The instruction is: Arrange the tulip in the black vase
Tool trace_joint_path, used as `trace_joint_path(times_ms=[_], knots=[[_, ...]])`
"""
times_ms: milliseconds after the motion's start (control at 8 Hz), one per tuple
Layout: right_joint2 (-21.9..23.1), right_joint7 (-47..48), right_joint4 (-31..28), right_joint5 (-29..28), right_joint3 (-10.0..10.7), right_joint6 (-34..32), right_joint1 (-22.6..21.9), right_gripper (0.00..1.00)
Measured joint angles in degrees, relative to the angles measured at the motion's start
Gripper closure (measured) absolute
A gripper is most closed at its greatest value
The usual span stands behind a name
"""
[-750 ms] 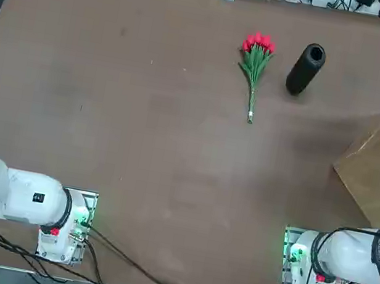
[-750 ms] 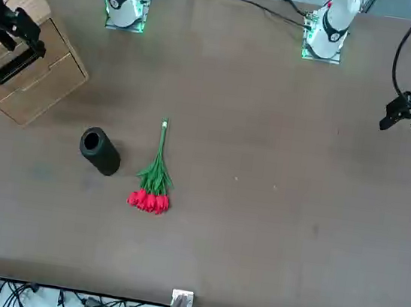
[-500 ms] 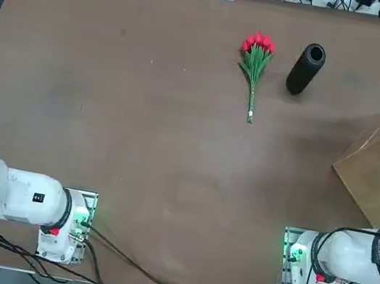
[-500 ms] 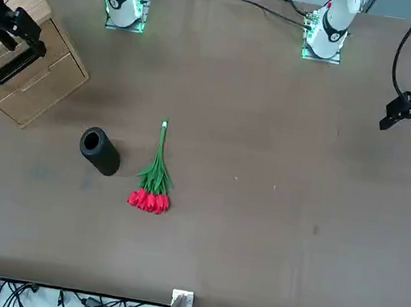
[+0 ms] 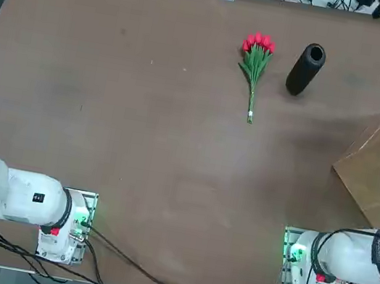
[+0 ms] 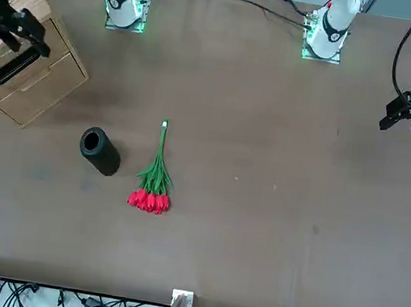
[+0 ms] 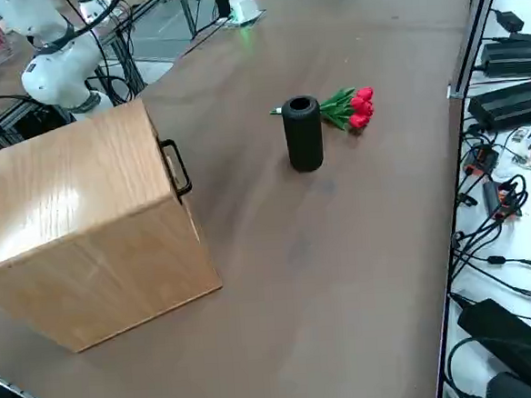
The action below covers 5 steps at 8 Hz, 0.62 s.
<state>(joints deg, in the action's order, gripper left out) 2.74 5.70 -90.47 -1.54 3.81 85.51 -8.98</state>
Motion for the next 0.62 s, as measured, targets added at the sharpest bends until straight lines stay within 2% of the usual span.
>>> trace_joint_path(times_ms=[250, 625], knots=[[-2.53, 1.25, -1.81, -0.04, -0.23, 5.54, -4.98, 0.00], [-7.89, 6.79, -7.44, -0.04, -0.47, 19.45, -12.91, 0.00]])
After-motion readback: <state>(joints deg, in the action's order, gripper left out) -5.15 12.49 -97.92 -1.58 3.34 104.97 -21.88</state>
